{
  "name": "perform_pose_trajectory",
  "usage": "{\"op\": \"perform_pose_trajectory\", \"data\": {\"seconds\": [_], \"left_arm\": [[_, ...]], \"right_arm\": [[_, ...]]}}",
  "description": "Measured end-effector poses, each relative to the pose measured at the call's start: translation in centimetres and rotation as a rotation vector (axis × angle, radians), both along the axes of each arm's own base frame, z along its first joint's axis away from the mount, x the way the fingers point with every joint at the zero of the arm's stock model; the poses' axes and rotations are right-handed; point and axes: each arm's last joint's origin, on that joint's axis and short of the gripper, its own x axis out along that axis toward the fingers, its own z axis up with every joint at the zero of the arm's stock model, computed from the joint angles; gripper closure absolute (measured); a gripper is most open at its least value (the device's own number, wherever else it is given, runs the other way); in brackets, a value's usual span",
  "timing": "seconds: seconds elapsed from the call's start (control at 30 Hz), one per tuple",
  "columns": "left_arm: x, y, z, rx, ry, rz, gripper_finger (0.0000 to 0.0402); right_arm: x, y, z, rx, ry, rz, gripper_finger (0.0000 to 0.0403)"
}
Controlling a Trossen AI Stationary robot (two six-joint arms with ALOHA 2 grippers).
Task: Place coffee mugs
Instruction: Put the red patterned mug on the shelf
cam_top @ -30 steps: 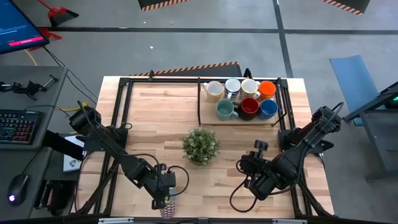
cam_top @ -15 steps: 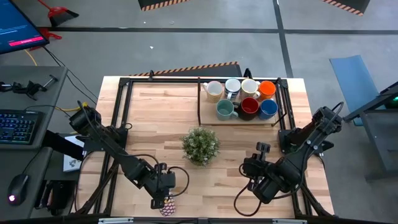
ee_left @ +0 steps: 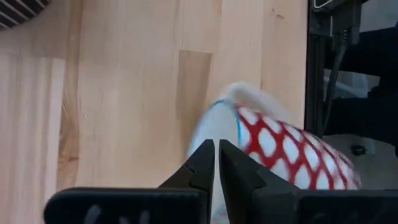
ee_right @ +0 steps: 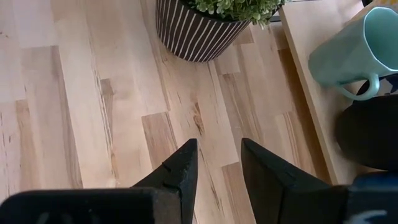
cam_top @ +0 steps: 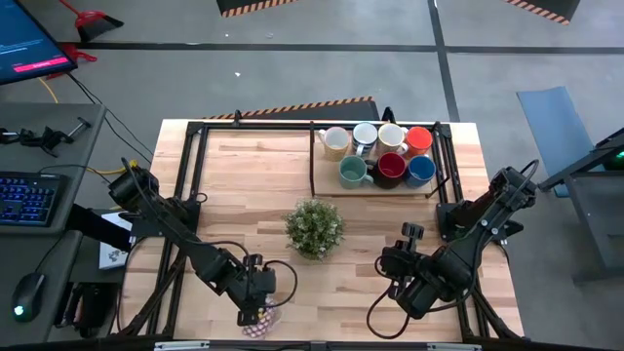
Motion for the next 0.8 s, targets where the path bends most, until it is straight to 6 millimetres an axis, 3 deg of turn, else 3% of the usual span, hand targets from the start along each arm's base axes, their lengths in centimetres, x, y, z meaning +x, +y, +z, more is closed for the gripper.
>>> {"op": "perform_pose_trajectory", "data": {"seconds": [0.6,0.8], "left_arm": [[-0.4,0.4,0.1,0.054,0.019,0.019,0.0401],[-1.4,0.1,2.5,0.024,0.189,0.061,0.0401]], "right_arm": [[0.0,0.0,0.0,0.001,-0.001,-0.002,0.0302],[0.0,0.0,0.0,0.0,-0.001,-0.001,0.0302]]}}
